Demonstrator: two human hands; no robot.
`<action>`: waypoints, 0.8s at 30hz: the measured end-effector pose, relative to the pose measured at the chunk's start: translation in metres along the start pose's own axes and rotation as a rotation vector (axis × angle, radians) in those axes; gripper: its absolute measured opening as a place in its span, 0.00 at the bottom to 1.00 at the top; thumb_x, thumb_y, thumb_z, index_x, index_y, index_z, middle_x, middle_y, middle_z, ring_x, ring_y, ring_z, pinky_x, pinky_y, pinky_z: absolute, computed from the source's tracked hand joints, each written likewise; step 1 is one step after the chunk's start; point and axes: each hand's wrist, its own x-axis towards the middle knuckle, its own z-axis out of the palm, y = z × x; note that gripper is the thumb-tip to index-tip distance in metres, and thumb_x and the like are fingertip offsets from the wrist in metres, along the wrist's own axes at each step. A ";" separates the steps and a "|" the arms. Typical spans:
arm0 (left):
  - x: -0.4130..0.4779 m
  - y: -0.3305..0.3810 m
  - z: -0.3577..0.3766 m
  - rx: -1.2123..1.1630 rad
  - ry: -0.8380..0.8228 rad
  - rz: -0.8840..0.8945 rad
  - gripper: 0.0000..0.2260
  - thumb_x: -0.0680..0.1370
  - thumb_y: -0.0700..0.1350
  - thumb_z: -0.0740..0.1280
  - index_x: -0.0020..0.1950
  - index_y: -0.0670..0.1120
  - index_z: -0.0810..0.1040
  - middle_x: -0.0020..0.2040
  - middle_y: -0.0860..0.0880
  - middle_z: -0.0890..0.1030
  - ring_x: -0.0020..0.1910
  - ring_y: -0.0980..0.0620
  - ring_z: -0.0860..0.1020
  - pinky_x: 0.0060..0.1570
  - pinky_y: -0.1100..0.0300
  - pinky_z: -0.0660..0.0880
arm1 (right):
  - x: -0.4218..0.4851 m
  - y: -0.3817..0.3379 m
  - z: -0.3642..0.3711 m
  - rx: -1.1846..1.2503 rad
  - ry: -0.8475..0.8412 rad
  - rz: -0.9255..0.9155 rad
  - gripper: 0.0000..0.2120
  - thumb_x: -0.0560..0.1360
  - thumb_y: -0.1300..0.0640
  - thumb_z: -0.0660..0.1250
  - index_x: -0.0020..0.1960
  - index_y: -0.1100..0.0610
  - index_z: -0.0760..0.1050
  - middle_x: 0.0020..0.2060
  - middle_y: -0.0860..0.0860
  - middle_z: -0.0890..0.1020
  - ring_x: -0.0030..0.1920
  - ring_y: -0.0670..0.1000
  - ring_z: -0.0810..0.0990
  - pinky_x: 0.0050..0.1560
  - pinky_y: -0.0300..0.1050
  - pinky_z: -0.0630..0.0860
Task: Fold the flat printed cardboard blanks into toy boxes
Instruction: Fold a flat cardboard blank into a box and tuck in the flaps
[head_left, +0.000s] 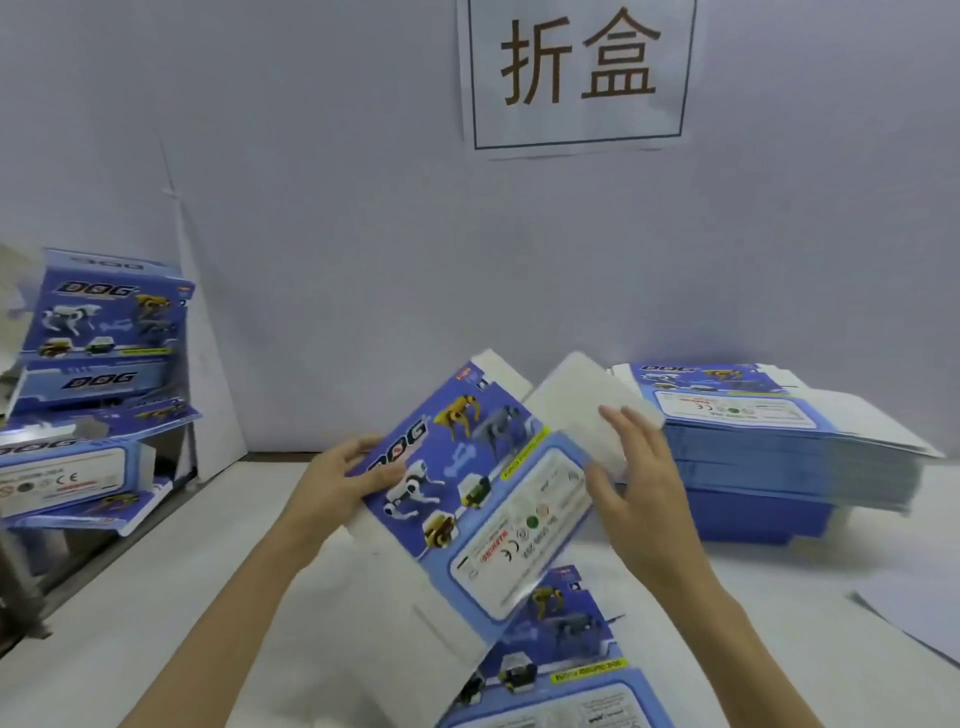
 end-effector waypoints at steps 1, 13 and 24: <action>-0.001 0.003 -0.001 -0.122 0.051 0.029 0.16 0.67 0.46 0.74 0.54 0.49 0.79 0.50 0.45 0.85 0.39 0.50 0.84 0.33 0.61 0.80 | 0.000 -0.003 -0.001 0.021 0.097 -0.010 0.26 0.79 0.60 0.64 0.75 0.54 0.61 0.73 0.49 0.63 0.73 0.46 0.60 0.71 0.35 0.57; -0.037 0.026 0.054 -0.290 -0.237 0.193 0.33 0.64 0.44 0.79 0.65 0.60 0.72 0.59 0.53 0.81 0.56 0.48 0.82 0.41 0.55 0.82 | 0.007 -0.021 -0.016 0.893 0.326 0.233 0.18 0.77 0.62 0.67 0.63 0.47 0.72 0.47 0.48 0.86 0.45 0.49 0.85 0.37 0.44 0.82; -0.059 0.028 0.090 -0.022 -0.256 -0.065 0.11 0.68 0.54 0.73 0.41 0.47 0.84 0.40 0.46 0.85 0.36 0.46 0.83 0.32 0.59 0.77 | -0.005 -0.017 0.006 -0.078 0.176 -0.147 0.47 0.68 0.37 0.70 0.77 0.45 0.46 0.77 0.49 0.47 0.75 0.39 0.43 0.75 0.46 0.55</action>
